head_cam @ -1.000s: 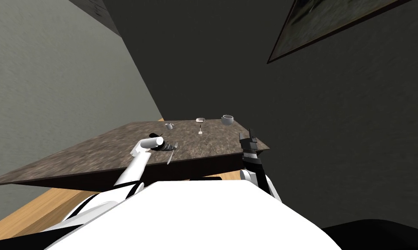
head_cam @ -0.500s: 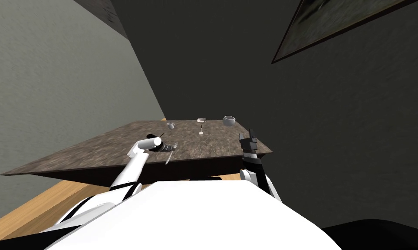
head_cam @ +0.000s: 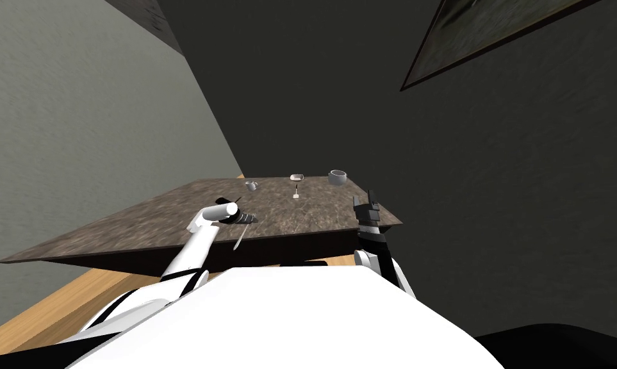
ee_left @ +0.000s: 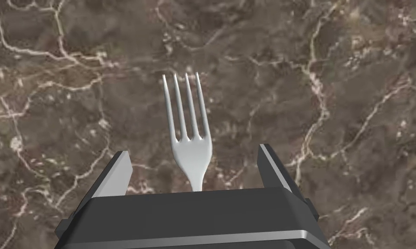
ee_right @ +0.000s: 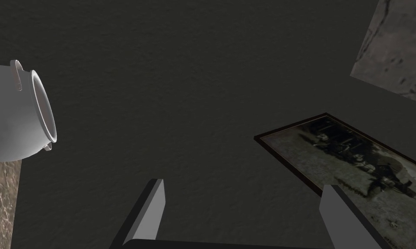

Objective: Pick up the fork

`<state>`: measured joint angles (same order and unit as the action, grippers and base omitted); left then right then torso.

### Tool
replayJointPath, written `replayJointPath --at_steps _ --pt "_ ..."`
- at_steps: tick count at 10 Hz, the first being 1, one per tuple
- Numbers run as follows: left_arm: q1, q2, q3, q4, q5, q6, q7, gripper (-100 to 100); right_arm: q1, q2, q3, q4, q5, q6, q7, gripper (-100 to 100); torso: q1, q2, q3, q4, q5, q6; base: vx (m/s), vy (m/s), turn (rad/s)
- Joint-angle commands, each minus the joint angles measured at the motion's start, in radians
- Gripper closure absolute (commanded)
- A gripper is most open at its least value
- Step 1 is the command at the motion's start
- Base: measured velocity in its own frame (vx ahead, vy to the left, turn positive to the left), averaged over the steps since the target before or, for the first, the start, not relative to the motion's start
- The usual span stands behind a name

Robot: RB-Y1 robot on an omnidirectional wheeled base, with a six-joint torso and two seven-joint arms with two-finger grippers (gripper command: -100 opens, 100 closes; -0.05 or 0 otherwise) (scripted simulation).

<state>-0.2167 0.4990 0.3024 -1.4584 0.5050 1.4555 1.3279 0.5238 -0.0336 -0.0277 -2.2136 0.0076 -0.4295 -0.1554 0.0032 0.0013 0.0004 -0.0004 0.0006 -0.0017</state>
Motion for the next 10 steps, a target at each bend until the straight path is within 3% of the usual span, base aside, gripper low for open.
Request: replayJointPath --at_steps 1,3,6,7,8,10 --pt "0.000 0.000 0.000 0.000 0.000 0.000 0.000 -100 0.000 0.000 0.000 0.000 0.000 0.000 0.000 0 0.000 0.000 0.000 0.000 0.000 0.000 0.000 0.000 0.000" --pt "0.000 0.000 0.000 0.000 0.000 0.000 0.000 -100 0.000 0.000 0.000 0.000 0.000 0.000 0.000 0 -0.002 -0.001 -0.001 0.000 0.000 0.000 0.009 -0.012 0.034" --pt "0.007 -0.023 -0.001 0.052 -0.015 -0.060 -0.034 -100 0.000 0.000 0.000 0.000 0.000 0.000 0.000 0 0.000 -0.003 -0.004 -0.006 0.004 -0.001 0.010 -0.014 0.040" --pt "0.002 -0.019 0.002 0.037 -0.015 -0.057 -0.026 -100 0.000 0.000 0.000 0.000 0.000 0.000 0.000 0 0.002 -0.004 -0.007 -0.009 0.007 -0.001 0.002 -0.007 0.009" --pt "0.002 -0.020 0.001 0.039 -0.015 -0.062 -0.028 100 0.000 0.000 0.000 0.000 0.000 0.000 0.000 0 0.003 -0.005 -0.007 -0.010 0.008 -0.001 -0.001 0.001 0.011" --pt "0.002 -0.019 0.003 0.039 -0.015 -0.062 -0.027 100 0.000 0.000 0.000 0.000 0.000 0.000 0.000 0 0.002 -0.005 -0.008 -0.010 0.008 0.000 0.000 0.000 0.000"
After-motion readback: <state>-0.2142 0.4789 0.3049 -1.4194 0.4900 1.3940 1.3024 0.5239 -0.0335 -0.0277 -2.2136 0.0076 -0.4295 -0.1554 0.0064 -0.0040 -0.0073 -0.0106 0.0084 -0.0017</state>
